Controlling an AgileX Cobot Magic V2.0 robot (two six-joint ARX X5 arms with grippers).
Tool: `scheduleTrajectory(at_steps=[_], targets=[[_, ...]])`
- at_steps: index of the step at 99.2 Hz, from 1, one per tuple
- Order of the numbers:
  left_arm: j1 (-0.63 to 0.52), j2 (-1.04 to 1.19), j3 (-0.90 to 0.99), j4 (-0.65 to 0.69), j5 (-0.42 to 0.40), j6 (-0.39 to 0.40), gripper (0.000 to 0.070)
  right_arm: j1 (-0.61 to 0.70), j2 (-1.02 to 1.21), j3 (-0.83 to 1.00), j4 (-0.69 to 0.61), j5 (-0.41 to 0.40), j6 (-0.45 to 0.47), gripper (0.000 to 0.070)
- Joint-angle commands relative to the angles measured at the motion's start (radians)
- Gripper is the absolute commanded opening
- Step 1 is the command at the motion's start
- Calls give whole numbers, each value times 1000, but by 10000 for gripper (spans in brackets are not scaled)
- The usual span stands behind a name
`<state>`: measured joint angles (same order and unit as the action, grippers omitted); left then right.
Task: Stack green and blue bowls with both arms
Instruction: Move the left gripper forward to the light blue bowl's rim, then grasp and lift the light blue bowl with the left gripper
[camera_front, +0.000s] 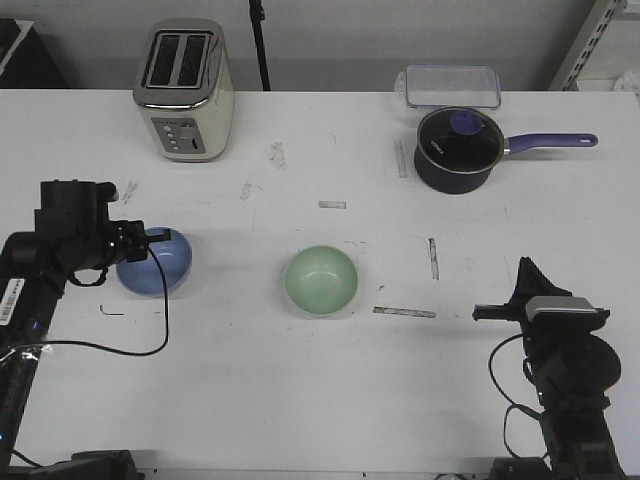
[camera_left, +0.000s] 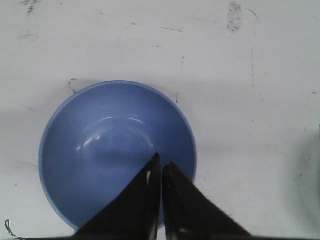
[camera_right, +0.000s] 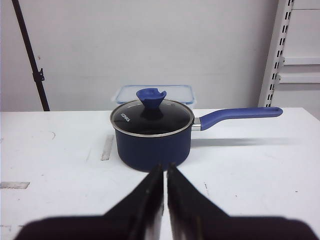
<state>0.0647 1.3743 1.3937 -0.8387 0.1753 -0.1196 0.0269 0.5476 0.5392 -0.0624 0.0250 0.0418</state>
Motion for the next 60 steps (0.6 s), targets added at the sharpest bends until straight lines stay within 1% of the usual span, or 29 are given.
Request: scheduleTrajectory(at_steps=[1, 14, 20, 27, 35, 42, 51, 57, 60], targets=[[45, 34, 45, -8, 36, -58, 2, 0, 2, 3, 11, 1, 10, 7], [131, 72, 56, -26, 177, -77, 3, 0, 2, 3, 11, 1, 10, 7], [162, 87, 56, -47, 216, -76, 5, 0, 2, 3, 11, 1, 10, 7], [195, 106, 56, -70, 214, -69, 24, 0, 1, 3, 11, 1, 10, 7], [228, 126, 56, -80, 212, -43, 105, 0, 2, 3, 11, 1, 10, 7], [245, 140, 56, -81, 194, -34, 174, 0, 2, 3, 11, 1, 10, 7], [260, 164, 56, -86, 151, -11, 179, 0, 2, 3, 11, 1, 10, 7], [267, 182, 56, -96, 117, 31, 182, 0, 2, 3, 11, 1, 10, 7], [269, 191, 56, -105, 103, 50, 203, 0, 2, 3, 11, 1, 10, 7]])
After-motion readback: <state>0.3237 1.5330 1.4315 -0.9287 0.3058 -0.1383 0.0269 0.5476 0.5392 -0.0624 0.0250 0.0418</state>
